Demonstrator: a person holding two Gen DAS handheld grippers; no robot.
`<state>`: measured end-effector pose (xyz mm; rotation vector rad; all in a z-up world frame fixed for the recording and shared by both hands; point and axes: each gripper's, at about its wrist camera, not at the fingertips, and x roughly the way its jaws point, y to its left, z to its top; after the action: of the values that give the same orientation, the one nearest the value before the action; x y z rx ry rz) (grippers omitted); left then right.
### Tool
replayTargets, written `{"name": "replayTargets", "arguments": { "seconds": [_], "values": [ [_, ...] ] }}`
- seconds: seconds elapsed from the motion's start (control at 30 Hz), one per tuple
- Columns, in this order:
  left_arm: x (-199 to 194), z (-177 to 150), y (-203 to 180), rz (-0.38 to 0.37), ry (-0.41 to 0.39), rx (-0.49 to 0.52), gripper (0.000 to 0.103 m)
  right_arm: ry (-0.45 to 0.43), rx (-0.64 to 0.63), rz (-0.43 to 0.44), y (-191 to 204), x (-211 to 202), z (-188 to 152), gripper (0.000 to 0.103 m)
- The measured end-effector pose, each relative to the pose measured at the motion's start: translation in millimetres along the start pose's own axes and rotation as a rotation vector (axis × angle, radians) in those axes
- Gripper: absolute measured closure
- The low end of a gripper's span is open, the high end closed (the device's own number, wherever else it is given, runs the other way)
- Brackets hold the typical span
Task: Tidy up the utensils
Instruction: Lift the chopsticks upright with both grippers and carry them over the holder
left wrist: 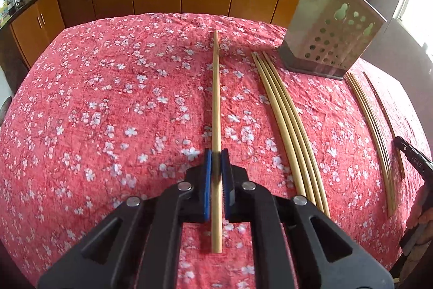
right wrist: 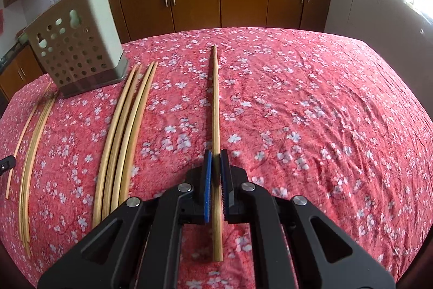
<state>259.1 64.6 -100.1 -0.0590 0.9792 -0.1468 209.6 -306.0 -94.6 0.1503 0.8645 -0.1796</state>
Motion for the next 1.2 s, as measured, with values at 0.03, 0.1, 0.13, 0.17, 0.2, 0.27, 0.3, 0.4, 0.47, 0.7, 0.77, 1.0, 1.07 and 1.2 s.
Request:
{"name": "replayTargets", "arguments": {
  "seconds": [0.03, 0.1, 0.13, 0.17, 0.2, 0.27, 0.3, 0.4, 0.47, 0.7, 0.77, 1.0, 1.07, 1.2],
  "values": [
    [-0.4, -0.7, 3.3, -0.016, -0.007, -0.003, 0.095, 0.000, 0.004, 0.000, -2.2, 1.8, 2.0, 0.096],
    [-1.6, -2.7, 8.6, -0.042, -0.016, -0.019, 0.094, 0.001, 0.003, 0.005, -4.8, 3.8, 3.5, 0.096],
    [-2.5, -4.3, 9.7, -0.048, -0.018, -0.025, 0.094, 0.001, 0.000, 0.004, -5.1, 3.7, 3.5, 0.096],
    [-3.9, -6.5, 10.3, -0.051, -0.021, -0.027, 0.094, 0.001, -0.004, 0.003, -5.1, 3.4, 2.9, 0.095],
    [-5.3, -8.7, 10.3, -0.052, -0.022, -0.026, 0.094, 0.001, -0.008, 0.002, -4.4, 2.7, 2.2, 0.095],
    [-8.2, -14.7, 8.2, -0.051, -0.025, -0.022, 0.094, 0.001, -0.010, 0.004, -5.3, 1.3, 0.6, 0.095],
    [-9.8, -17.3, 7.5, -0.047, -0.026, -0.016, 0.094, 0.001, -0.010, 0.004, -5.4, 0.2, -0.6, 0.095],
    [-12.9, -21.2, 7.4, -0.039, -0.028, -0.013, 0.094, 0.000, -0.014, 0.003, -5.0, -4.5, -6.7, 0.095],
    [-14.8, -24.7, 5.6, -0.026, -0.032, -0.011, 0.094, 0.001, -0.021, -0.004, -3.7, -5.6, -7.3, 0.096],
    [-23.2, -23.1, 1.5, 0.011, -0.025, 0.012, 0.095, -0.053, -0.047, -0.030, 2.2, -22.8, -9.0, 0.096],
    [-35.6, -17.5, 1.6, 0.014, -0.063, 0.013, 0.095, -0.108, -0.047, -0.031, -0.2, -40.4, -5.7, 0.096],
    [-94.6, 7.4, 1.6, -0.005, -0.224, 0.011, 0.095, -0.271, -0.026, -0.015, -9.0, -92.9, 13.0, 0.096],
    [-109.6, 15.1, 0.1, -0.011, -0.268, 0.012, 0.095, -0.304, -0.016, -0.004, -11.5, -103.1, 18.1, 0.096],
    [-132.7, 31.7, -3.6, -0.007, -0.345, 0.008, 0.095, -0.353, -0.007, 0.015, -10.6, -116.9, 32.8, 0.096]
  ]
}}
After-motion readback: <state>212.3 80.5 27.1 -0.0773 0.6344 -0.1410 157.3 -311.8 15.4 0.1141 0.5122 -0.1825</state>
